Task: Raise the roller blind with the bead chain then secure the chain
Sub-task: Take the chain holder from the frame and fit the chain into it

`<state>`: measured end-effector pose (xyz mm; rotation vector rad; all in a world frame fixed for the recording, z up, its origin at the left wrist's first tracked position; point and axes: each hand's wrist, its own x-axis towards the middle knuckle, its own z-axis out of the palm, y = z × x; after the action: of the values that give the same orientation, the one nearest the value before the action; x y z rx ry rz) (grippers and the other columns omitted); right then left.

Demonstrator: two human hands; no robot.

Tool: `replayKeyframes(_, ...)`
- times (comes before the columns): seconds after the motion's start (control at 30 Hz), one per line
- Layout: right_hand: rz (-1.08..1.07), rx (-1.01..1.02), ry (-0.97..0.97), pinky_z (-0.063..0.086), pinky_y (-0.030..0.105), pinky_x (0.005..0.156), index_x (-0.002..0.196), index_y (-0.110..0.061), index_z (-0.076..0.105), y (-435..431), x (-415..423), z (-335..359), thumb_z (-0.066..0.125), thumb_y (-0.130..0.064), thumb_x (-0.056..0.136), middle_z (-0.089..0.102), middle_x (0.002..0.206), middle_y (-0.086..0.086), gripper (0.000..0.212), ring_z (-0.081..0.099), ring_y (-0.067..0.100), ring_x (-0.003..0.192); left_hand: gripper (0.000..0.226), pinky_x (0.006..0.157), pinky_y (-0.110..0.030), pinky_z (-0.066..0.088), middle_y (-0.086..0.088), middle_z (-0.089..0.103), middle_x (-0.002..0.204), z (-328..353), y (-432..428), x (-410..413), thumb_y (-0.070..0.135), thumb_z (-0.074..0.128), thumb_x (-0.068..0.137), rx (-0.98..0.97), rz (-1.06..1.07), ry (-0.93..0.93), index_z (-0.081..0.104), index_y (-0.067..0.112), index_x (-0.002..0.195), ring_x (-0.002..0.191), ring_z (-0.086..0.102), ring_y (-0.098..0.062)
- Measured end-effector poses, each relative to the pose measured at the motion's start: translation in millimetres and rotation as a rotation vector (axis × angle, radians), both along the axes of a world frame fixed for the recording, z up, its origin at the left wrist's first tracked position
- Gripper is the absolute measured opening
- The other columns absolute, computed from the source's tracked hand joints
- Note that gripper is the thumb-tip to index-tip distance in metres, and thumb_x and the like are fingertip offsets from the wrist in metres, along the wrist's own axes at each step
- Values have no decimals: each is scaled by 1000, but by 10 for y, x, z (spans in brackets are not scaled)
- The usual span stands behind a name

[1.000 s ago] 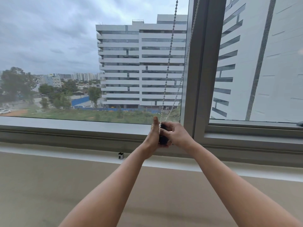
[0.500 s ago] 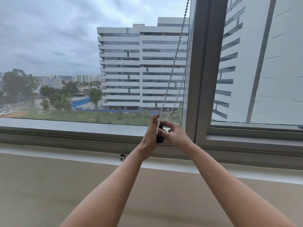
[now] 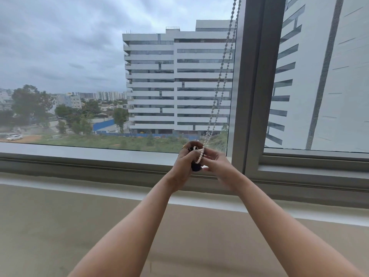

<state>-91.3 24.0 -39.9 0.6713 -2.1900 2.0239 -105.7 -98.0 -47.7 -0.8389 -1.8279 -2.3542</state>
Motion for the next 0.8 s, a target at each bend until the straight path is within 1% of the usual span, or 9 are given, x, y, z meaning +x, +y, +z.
replayKeyframes(0.07,79,-76,-51,46,18,71,102,-25,65,10,-13,-6,60,-10,85,69,79,-13,23,62,1,81,8,57,-26,41,-1,54,69,25,-12,15,17,52,74,7,-11,-11,52,18,82,63,50,-13)
replayKeyframes(0.13,160,-177,-101,45,23,75,96,-23,66,34,-32,-1,61,-10,83,69,82,-12,20,60,4,88,6,52,-20,45,6,59,61,51,-42,18,16,52,75,37,-23,-20,49,14,80,55,51,-9)
replayKeyframes(0.2,202,-259,-153,43,29,79,98,-22,66,71,-62,-7,61,-16,79,66,94,-10,21,56,7,99,4,53,-19,45,6,60,60,63,-91,4,12,50,82,43,-13,-33,48,14,80,53,51,-9)
replayKeyframes(0.27,171,-282,-196,41,33,82,102,-22,66,115,-117,-33,55,-20,83,62,108,-8,21,51,11,107,14,54,-21,44,-1,54,66,77,-158,-12,8,44,91,46,15,-57,46,15,80,52,51,-9)
replayKeyframes(0.4,45,-213,-246,41,28,76,94,-23,67,122,-261,-125,53,-19,89,65,105,-8,15,54,14,99,14,53,-22,45,-4,45,70,99,-300,-49,8,42,92,44,41,-65,44,16,81,53,51,-10)
replayKeyframes(0.53,-64,73,-233,40,24,67,85,-20,67,-98,-428,-251,54,-17,91,67,92,-4,15,55,11,81,12,55,-23,44,-4,46,71,81,-426,-71,7,44,91,40,72,-75,44,16,83,54,50,-10)
replayKeyframes(0.63,-87,410,-94,43,22,68,95,-12,69,-352,-576,-397,57,-17,89,65,92,4,15,55,8,77,10,54,-22,45,-3,46,69,84,-517,-80,7,51,85,48,93,-59,46,16,84,53,51,-9)
replayKeyframes(0.73,-83,734,83,47,27,87,102,-8,69,-644,-722,-540,57,-14,86,68,104,10,20,61,18,95,14,54,-21,45,-4,45,71,106,-605,-80,3,49,87,23,129,-45,46,16,86,54,51,-8)
replayKeyframes(0.8,-57,881,159,46,30,94,106,-9,67,-838,-815,-645,55,-10,86,66,112,11,24,59,24,106,15,53,-21,46,-4,45,71,117,-663,-83,7,55,80,25,145,-43,46,16,87,54,51,-8)
